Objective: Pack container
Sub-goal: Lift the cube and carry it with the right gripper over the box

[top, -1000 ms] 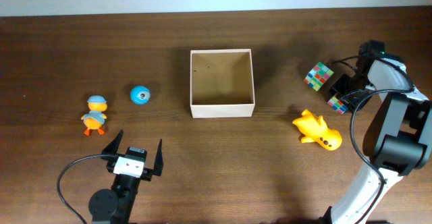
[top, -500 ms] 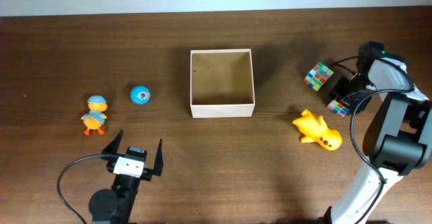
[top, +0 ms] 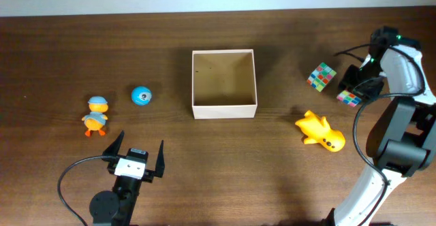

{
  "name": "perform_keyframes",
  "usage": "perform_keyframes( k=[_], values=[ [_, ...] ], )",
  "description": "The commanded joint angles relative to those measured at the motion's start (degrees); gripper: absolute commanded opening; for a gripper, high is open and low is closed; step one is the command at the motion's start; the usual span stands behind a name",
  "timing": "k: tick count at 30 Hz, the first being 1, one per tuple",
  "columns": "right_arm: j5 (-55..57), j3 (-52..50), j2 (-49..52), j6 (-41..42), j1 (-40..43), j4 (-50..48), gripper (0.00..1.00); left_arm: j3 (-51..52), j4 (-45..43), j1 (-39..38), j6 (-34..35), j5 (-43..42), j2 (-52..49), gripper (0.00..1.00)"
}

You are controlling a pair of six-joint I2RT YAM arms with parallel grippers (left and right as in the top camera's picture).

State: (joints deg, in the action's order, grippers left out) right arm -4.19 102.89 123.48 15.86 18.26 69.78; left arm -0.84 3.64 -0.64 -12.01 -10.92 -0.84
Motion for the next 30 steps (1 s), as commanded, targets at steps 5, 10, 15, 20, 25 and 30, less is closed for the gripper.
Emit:
perform_keyframes(
  k=[5, 10, 15, 20, 25, 30],
  values=[
    [-9.79, 12.07, 0.2, -9.11, -0.26, 6.27, 0.47, 0.35, 0.04, 0.33, -0.72, 0.17, 0.55, 0.99],
    [-26.53, 18.75, 0.15, -14.97, -0.26, 9.44, 0.47, 0.35, 0.04, 0.33, -0.72, 0.17, 0.55, 0.99],
    [-45.53, 21.27, -0.46, -18.27, -0.63, 9.05, 0.48, 0.35, 0.04, 0.33, -0.72, 0.17, 0.55, 0.99],
    [-60.0, 21.79, -0.46, -19.08, -3.87, 6.08, 0.48, 0.35, 0.04, 0.33, -0.72, 0.17, 0.55, 0.99],
    [-66.4, 21.81, -0.46, -18.82, -10.56, 1.22, 0.48, 0.35, 0.04, 0.33, -0.72, 0.17, 0.55, 0.99],
    [-64.67, 21.79, -0.46, -15.91, -20.31, -5.44, 0.48, 0.35, 0.04, 0.33, -0.72, 0.17, 0.55, 0.99]
  ],
)
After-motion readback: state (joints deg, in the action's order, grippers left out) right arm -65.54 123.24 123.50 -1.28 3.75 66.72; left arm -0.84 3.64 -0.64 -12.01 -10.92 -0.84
